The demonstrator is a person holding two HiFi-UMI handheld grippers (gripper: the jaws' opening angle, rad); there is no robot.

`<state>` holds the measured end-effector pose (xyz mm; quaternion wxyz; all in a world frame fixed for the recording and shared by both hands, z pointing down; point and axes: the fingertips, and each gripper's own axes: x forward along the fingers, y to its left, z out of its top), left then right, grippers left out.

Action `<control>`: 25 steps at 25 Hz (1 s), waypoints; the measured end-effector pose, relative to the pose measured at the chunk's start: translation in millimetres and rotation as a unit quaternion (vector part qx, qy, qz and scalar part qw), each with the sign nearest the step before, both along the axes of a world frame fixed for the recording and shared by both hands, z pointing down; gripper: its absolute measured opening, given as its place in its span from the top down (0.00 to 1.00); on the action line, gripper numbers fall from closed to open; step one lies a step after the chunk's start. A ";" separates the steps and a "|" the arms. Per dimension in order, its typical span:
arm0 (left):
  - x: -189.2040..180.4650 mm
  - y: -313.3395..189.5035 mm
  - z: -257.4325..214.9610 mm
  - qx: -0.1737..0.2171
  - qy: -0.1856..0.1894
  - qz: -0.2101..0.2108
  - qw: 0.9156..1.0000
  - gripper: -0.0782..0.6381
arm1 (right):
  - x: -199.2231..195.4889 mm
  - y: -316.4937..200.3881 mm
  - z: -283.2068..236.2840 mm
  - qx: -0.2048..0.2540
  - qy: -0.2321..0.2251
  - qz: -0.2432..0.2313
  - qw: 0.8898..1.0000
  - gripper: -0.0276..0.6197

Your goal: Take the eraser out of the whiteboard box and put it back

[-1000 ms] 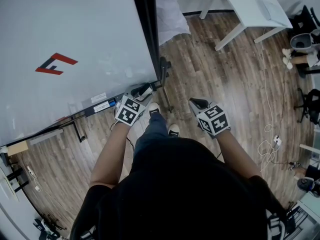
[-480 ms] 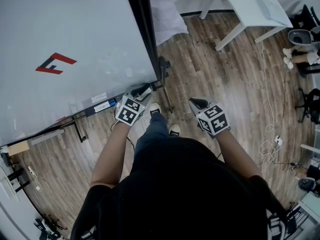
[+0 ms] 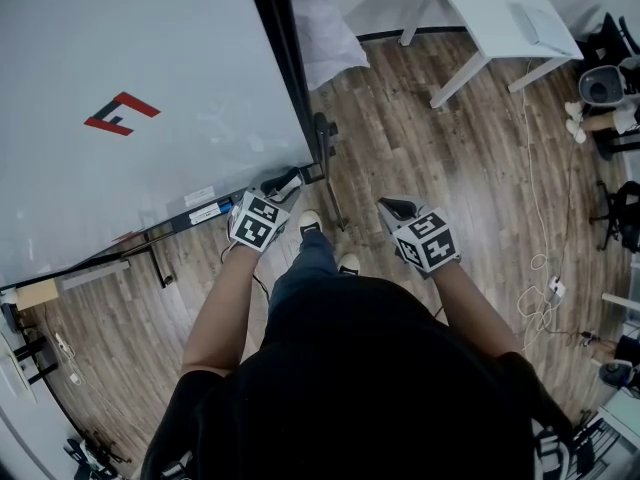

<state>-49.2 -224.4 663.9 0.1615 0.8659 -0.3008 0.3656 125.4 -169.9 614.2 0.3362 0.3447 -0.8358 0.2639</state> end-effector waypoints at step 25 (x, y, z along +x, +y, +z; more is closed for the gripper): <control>-1.3 15.5 -62.8 0.055 0.013 -0.022 0.998 0.69 | 16.9 32.0 -40.2 0.049 -0.004 0.006 0.999 0.96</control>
